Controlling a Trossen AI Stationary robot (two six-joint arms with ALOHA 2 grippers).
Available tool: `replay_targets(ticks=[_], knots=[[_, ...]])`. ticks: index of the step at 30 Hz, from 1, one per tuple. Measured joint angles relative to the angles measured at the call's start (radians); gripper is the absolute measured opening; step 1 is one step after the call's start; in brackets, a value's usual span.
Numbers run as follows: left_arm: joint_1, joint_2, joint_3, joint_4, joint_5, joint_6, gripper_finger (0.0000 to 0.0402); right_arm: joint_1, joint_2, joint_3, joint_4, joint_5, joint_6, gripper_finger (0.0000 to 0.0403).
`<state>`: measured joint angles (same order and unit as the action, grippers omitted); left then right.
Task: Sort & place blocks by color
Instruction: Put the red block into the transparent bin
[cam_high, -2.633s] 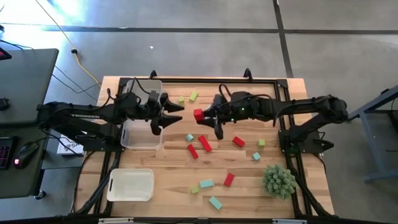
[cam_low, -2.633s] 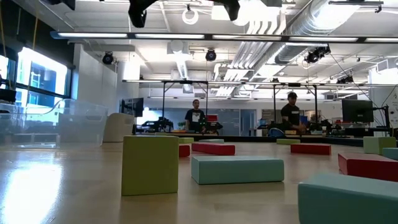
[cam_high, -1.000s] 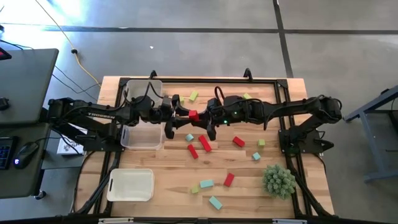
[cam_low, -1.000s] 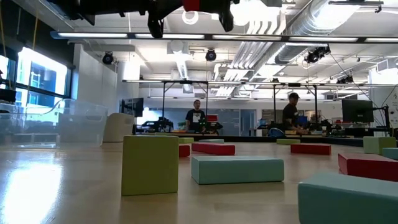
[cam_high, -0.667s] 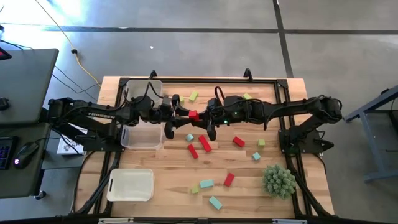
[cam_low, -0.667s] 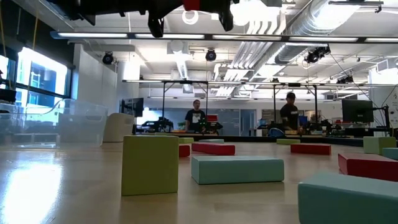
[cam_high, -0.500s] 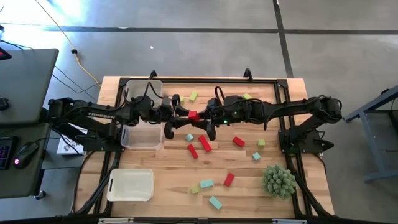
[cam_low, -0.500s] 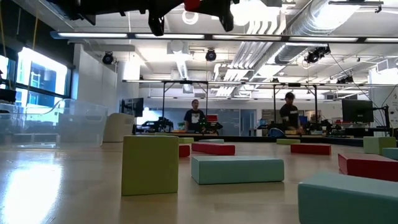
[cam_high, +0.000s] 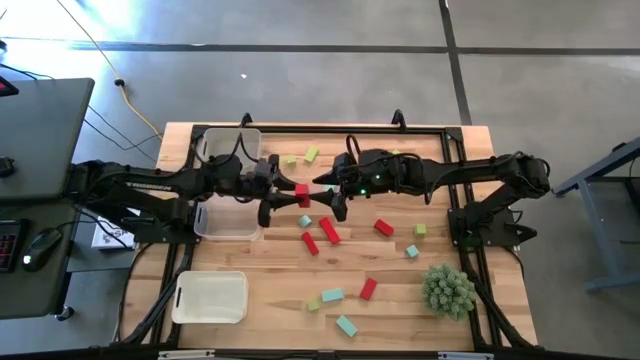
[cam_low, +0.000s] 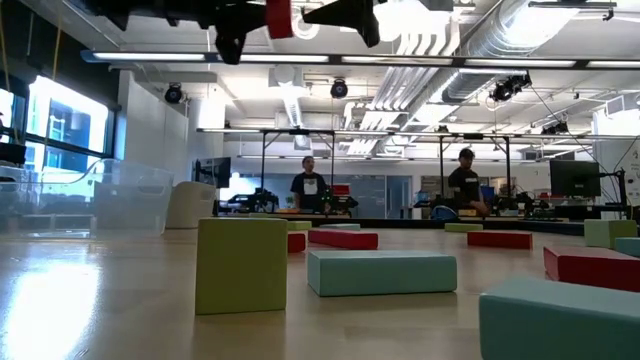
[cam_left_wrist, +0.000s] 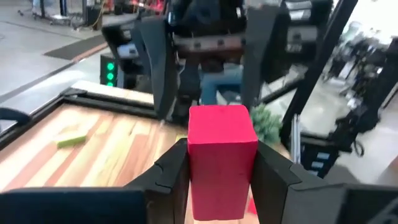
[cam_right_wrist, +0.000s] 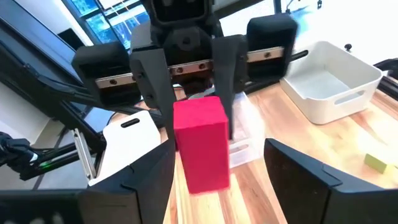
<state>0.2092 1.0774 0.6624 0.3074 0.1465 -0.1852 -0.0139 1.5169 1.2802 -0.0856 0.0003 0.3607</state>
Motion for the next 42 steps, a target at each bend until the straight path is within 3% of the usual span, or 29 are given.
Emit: replay_targets(ticks=[10,18,30,42], knots=[[0.000,-0.166,0.000,-0.512,-0.094,0.024,0.0106,0.000,0.000,0.017,-0.016,0.024,-0.002,0.0236],[0.001,-0.222,0.000,-0.868,-0.157,-0.064,0.0108,-0.007,0.000,0.016,-0.031,0.078,-0.002,0.0236],[0.001,-0.225,0.000,-1.108,-0.183,-0.216,0.0109,-0.073,0.000,0.015,-0.085,0.079,0.018,0.0236],[0.001,-0.211,0.000,-1.224,-0.229,-0.317,0.0113,-0.205,0.000,0.015,-0.334,0.079,0.050,0.0236]])
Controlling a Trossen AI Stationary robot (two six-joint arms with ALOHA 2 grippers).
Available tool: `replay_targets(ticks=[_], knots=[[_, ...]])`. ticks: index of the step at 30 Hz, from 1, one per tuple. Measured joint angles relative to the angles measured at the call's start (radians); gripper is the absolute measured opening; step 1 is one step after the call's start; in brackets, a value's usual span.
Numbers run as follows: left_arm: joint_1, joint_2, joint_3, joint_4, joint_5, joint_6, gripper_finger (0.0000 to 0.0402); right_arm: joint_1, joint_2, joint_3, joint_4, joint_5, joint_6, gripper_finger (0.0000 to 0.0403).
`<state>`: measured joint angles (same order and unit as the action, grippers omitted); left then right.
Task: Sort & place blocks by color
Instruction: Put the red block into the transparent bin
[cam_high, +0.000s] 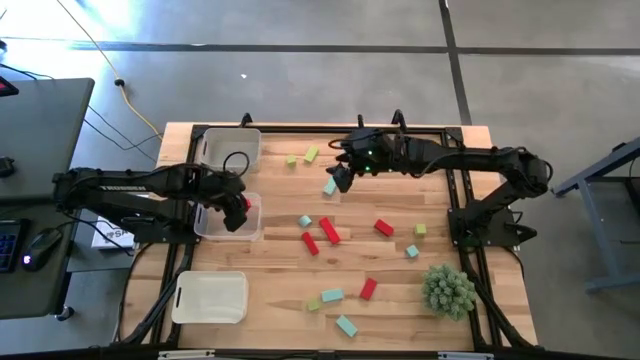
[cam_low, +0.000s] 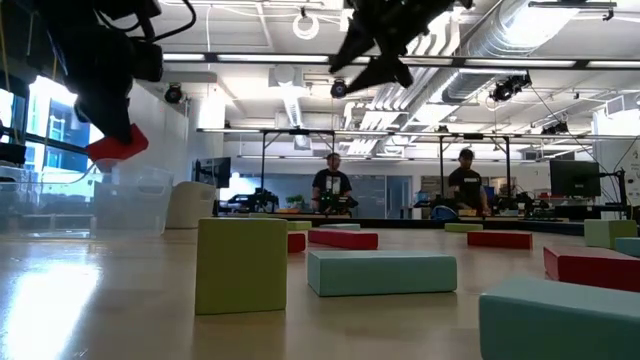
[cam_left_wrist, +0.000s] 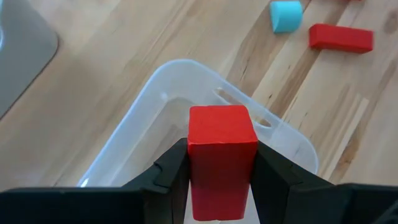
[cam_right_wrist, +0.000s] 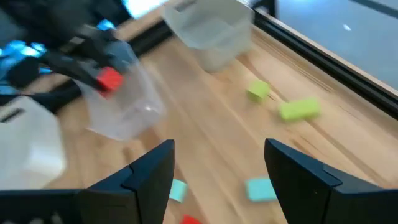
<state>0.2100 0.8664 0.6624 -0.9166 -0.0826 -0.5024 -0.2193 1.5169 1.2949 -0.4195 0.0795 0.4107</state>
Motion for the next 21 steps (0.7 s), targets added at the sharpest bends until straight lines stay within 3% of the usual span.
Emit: replay_targets(ticks=[14,21], knots=[[0.000,0.161,0.000,-0.008,0.012,-0.038,0.0115,-0.258,0.000,0.000,-0.287,-0.008,-0.103,0.0236],[0.000,0.204,0.000,-0.007,0.041,-0.050,0.0116,-0.400,0.000,0.000,-0.376,-0.082,-0.203,0.0236]])
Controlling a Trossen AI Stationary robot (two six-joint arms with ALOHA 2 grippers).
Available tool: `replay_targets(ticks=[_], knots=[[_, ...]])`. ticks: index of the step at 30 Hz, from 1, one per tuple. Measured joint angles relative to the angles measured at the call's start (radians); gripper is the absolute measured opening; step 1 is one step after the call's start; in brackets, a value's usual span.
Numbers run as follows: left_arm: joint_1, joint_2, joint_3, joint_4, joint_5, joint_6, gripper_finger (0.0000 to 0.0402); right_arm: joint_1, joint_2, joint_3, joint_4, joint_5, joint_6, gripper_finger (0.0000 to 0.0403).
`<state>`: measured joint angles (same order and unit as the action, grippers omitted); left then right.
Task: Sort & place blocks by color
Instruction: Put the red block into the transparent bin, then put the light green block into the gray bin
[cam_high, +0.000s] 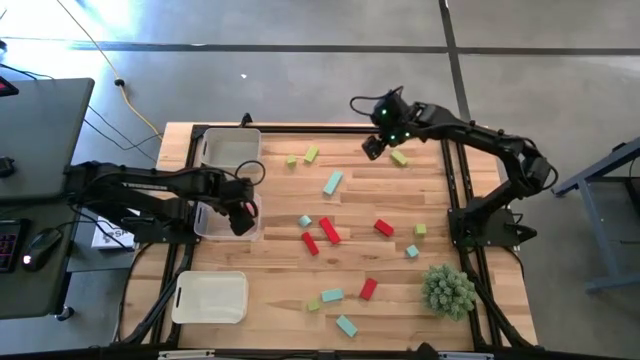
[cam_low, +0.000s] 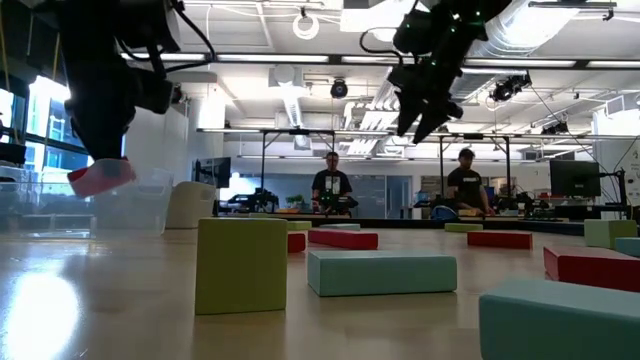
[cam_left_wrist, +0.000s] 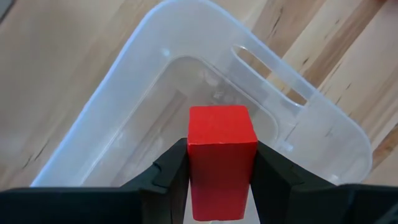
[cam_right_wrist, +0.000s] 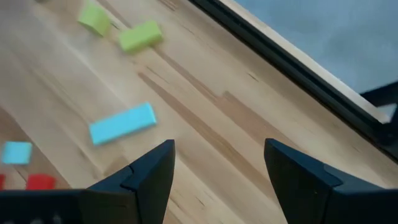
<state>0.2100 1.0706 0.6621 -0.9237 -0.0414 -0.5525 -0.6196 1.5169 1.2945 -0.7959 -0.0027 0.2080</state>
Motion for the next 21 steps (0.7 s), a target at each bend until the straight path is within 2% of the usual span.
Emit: replay_targets(ticks=[14,21], knots=[[0.000,0.020,0.000,0.000,0.016,-0.085,0.0208,-0.212,0.000,0.000,-0.095,-0.029,-0.141,0.0236],[0.000,0.020,0.000,0.000,0.069,-0.126,0.0216,-0.274,0.001,0.000,-0.119,-0.028,-0.193,0.0236]])
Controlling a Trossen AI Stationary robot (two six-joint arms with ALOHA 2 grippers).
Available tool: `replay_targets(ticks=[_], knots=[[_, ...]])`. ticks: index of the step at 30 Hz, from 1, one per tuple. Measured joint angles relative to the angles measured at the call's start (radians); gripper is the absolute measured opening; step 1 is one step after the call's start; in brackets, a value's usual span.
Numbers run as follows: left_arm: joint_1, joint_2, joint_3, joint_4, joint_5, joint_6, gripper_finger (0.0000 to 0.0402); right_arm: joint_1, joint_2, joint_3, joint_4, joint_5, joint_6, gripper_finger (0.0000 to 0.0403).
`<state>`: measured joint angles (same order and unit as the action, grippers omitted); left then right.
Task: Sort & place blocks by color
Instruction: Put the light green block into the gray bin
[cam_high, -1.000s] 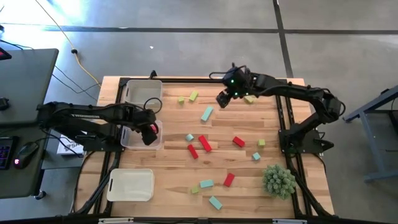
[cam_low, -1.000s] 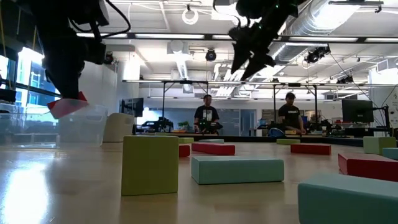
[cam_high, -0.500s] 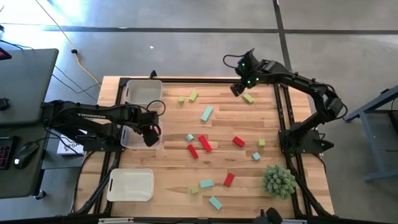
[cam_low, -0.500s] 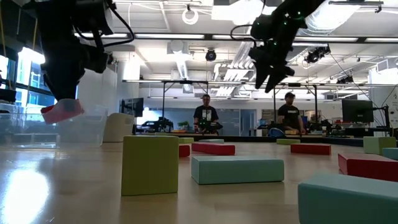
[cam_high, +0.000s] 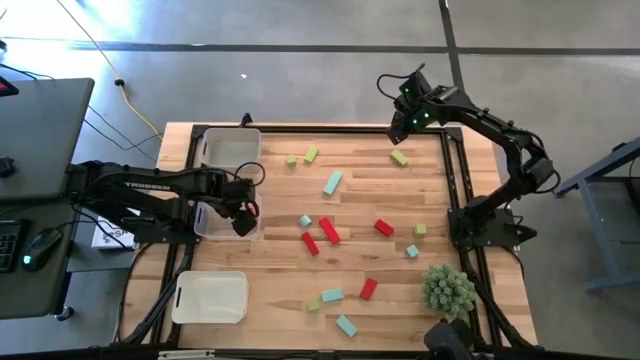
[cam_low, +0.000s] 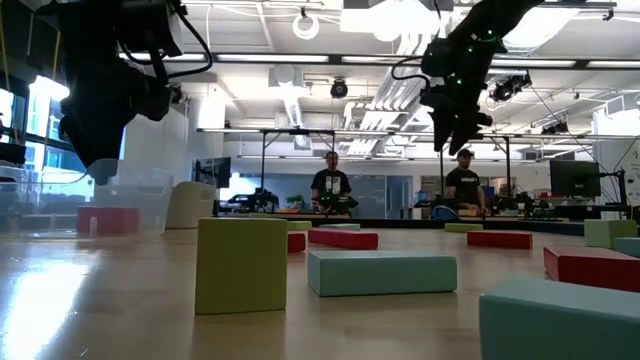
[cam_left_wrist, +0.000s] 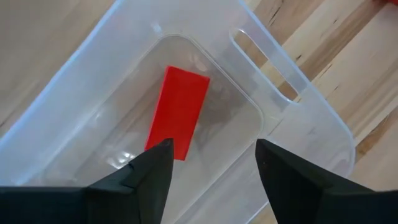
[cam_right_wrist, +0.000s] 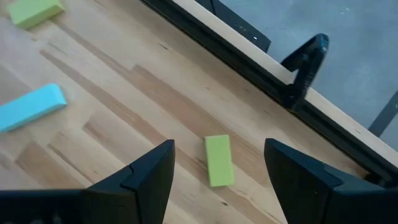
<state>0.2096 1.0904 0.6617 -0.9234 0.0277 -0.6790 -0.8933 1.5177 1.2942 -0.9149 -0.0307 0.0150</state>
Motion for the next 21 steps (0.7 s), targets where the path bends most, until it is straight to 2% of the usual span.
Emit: replay_targets(ticks=[6,21], knots=[[0.000,-0.005,0.000,0.002,-0.001,-0.024,0.0210,-0.039,0.023,0.000,-0.012,-0.001,-0.024,0.0236],[0.000,-0.025,0.001,0.000,0.043,-0.077,0.0209,-0.042,0.238,0.000,-0.072,-0.012,-0.042,0.0237]])
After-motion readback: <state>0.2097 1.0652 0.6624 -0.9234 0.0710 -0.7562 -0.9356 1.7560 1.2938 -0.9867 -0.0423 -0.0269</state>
